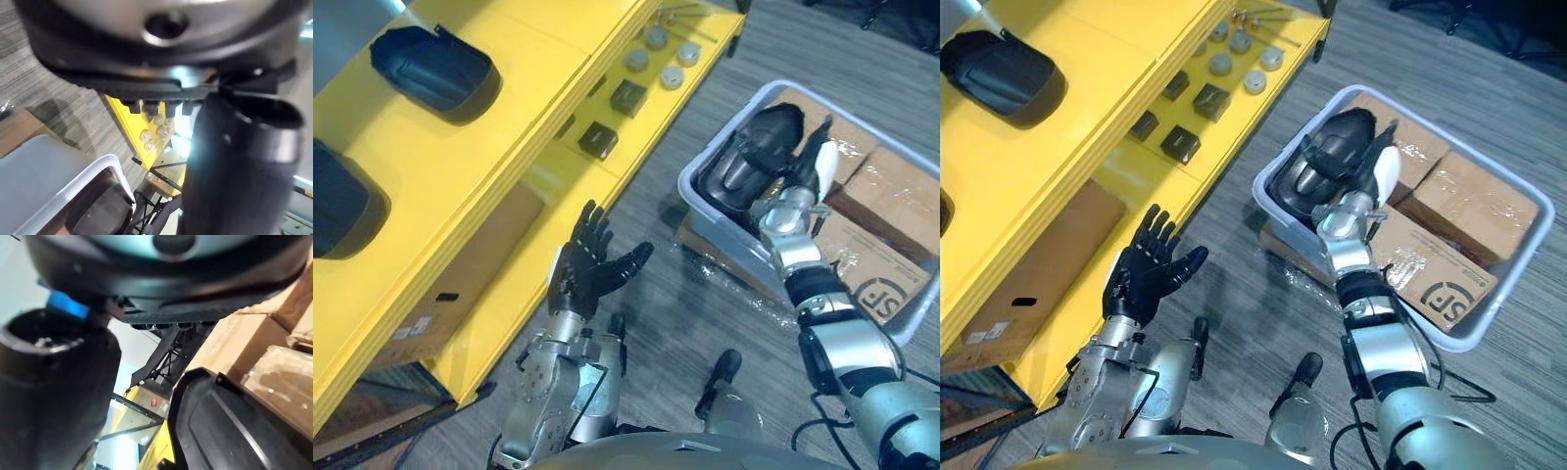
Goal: Walk over and take three plastic housings, then place them on the shelf
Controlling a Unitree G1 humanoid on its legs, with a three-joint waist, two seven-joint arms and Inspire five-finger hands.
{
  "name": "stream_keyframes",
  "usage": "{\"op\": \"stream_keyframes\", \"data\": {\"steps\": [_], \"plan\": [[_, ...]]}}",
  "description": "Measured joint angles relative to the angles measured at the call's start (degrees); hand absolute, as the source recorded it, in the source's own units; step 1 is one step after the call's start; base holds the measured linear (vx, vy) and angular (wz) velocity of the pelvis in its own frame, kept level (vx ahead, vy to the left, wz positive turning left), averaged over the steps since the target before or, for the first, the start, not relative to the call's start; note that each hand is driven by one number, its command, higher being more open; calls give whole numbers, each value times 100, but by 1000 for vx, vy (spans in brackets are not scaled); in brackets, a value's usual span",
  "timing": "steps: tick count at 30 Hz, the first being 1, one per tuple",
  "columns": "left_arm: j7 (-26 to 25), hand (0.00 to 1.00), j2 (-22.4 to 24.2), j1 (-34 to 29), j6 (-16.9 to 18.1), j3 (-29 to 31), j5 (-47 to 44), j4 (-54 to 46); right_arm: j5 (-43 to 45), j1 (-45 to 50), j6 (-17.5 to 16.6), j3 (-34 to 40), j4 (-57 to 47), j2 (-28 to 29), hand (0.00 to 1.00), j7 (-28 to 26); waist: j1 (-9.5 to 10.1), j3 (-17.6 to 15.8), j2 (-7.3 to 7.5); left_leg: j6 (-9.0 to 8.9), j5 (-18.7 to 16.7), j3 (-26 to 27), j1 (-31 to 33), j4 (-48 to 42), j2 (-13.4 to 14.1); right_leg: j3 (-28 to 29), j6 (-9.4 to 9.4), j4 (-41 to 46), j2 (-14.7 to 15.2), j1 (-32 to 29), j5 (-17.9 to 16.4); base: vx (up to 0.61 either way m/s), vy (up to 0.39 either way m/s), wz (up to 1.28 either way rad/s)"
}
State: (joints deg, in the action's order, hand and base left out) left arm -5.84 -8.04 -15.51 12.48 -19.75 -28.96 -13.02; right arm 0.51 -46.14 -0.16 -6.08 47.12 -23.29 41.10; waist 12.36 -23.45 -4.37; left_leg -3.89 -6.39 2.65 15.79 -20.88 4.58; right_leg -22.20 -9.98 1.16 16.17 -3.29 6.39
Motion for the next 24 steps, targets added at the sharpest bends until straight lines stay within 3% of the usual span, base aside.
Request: {"op": "stream_keyframes", "data": {"steps": [7,14,18,24], "plan": [[-6,100,-111,106,123,-15,-272,254,268,-667,226,-41,593,-511,100,224,3,-287,-61,4,-5,-56,91,-101,15,-74,49,188,18,-96,-35,-23,7,2],[-33,100,-134,213,148,-246,-468,465,821,-1138,725,-154,1465,-883,100,175,38,-438,-148,10,-3,-76,389,-269,100,-102,71,321,3,-370,-54,-43,4,-1],[-172,100,-107,275,150,-425,-508,518,933,-1289,959,-243,1897,-1028,100,-197,46,-474,-221,15,2,-78,399,-275,107,-103,74,366,7,-398,-56,0,0,0],[-302,100,49,504,156,-514,-718,898,883,-1722,1050,-493,2355,-1290,100,-804,154,-523,-353,18,51,-101,635,-285,111,-109,99,470,16,-668,-71,-3,1,1]]}}
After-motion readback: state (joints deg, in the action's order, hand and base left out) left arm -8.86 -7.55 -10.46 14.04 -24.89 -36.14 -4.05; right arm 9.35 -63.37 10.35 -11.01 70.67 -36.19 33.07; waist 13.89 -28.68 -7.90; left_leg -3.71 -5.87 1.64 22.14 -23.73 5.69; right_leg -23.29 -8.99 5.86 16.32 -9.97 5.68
